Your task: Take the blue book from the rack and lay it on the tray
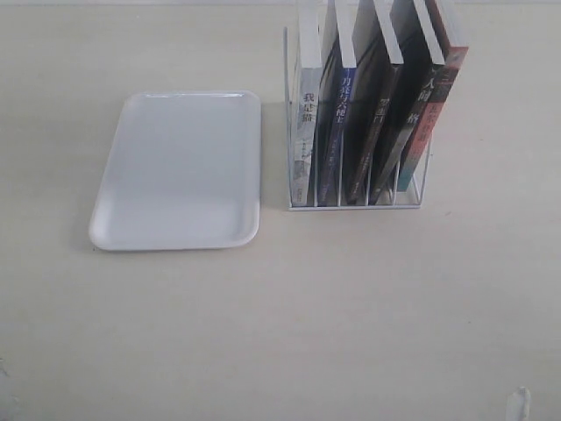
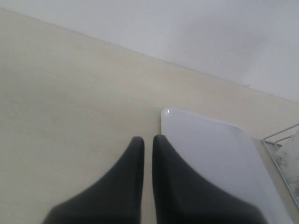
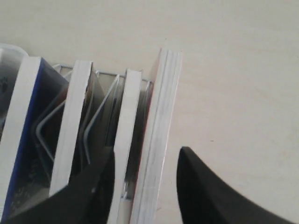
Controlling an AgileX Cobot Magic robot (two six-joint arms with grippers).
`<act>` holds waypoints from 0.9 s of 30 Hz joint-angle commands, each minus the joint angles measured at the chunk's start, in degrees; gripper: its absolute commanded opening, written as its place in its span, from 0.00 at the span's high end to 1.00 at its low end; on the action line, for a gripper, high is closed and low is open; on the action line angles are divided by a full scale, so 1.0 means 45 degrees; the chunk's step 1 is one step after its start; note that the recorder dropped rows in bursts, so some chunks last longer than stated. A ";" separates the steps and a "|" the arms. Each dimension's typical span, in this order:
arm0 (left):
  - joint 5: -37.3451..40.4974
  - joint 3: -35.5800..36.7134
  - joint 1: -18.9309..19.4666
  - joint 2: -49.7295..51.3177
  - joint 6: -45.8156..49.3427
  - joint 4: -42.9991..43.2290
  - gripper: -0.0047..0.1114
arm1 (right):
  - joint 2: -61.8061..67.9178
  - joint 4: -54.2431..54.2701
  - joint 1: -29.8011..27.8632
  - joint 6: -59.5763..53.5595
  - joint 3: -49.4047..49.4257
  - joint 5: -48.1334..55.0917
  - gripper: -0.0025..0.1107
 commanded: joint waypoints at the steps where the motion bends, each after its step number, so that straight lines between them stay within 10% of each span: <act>1: -0.0192 0.0050 -0.0043 -0.0028 0.0014 -0.0073 0.91 | -0.0491 0.1106 -0.0030 -0.0040 -0.0765 0.0779 0.76; 15: -0.0192 0.0050 -0.0043 -0.0028 0.0014 -0.0073 0.91 | -0.0334 0.4108 0.0562 -0.2015 -0.1073 0.1007 0.80; 20: -0.0192 0.0050 -0.0043 -0.0028 0.0014 -0.0073 0.91 | -0.0237 0.4010 0.1203 -0.1929 -0.1073 0.0422 0.62; 27: -0.0192 0.0050 -0.0043 -0.0028 0.0014 -0.0073 0.91 | 0.0559 0.3523 0.1266 -0.1231 -0.1050 0.0731 0.62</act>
